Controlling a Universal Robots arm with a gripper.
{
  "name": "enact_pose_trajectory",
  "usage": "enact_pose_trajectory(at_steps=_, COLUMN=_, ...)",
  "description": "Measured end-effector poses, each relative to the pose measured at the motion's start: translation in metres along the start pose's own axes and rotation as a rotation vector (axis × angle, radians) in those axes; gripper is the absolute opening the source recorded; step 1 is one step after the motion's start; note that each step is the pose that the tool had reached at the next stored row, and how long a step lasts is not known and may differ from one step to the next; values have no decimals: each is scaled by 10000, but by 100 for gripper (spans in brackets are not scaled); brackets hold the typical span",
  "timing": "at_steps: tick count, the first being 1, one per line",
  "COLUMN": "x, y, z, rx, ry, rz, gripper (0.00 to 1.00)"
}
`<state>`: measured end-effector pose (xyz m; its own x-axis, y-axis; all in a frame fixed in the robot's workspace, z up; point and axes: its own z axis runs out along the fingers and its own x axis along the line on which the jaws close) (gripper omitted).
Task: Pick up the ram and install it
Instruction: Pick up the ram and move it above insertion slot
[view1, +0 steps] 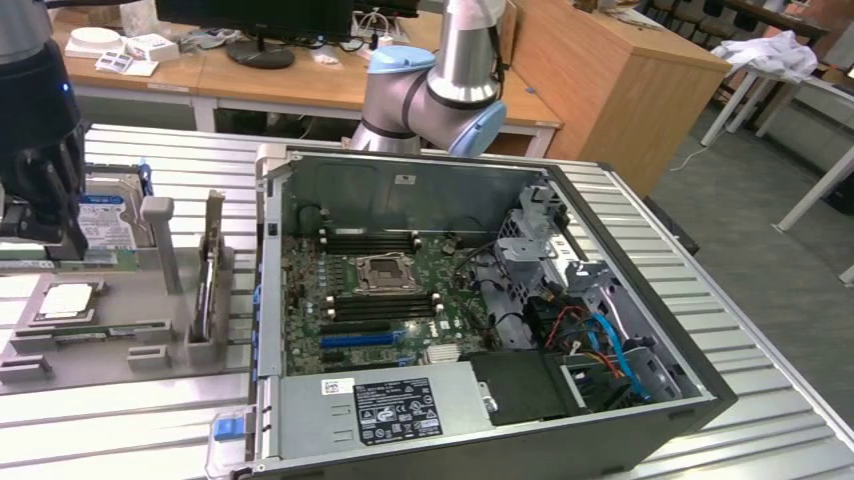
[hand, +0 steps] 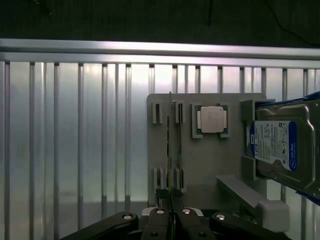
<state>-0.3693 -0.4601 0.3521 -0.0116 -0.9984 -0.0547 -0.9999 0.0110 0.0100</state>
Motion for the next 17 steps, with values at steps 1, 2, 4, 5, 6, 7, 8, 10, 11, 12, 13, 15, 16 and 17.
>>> enact_pose_trajectory(at_steps=1, x=0, y=0, z=-8, rx=1, ry=-1, rz=0, gripper=12)
enact_pose_trajectory(at_steps=2, x=-1, y=-2, z=-21, rx=-1, ry=1, rz=0, gripper=12)
enact_pose_trajectory(at_steps=4, x=-3, y=-3, z=-47, rx=1, ry=-1, rz=0, gripper=12)
enact_pose_trajectory(at_steps=5, x=-3, y=-4, z=-61, rx=0, ry=-1, rz=0, gripper=12)
enact_pose_trajectory(at_steps=6, x=-4, y=-4, z=-74, rx=0, ry=0, rz=0, gripper=12)
enact_pose_trajectory(at_steps=7, x=-5, y=-5, z=-87, rx=0, ry=0, rz=0, gripper=12)
enact_pose_trajectory(at_steps=8, x=-5, y=-5, z=-98, rx=0, ry=0, rz=0, gripper=12)
enact_pose_trajectory(at_steps=10, x=-6, y=-6, z=-119, rx=0, ry=0, rz=0, gripper=12)
enact_pose_trajectory(at_steps=11, x=-7, y=-6, z=-128, rx=0, ry=0, rz=0, gripper=12)
enact_pose_trajectory(at_steps=12, x=-7, y=-6, z=-137, rx=0, ry=0, rz=0, gripper=12)
enact_pose_trajectory(at_steps=13, x=-8, y=-7, z=-145, rx=0, ry=0, rz=0, gripper=12)
enact_pose_trajectory(at_steps=15, x=-9, y=-7, z=-160, rx=0, ry=0, rz=0, gripper=12)
enact_pose_trajectory(at_steps=16, x=-9, y=-7, z=-166, rx=0, ry=-1, rz=0, gripper=12)
enact_pose_trajectory(at_steps=17, x=-9, y=-8, z=-173, rx=0, ry=0, rz=0, gripper=12)
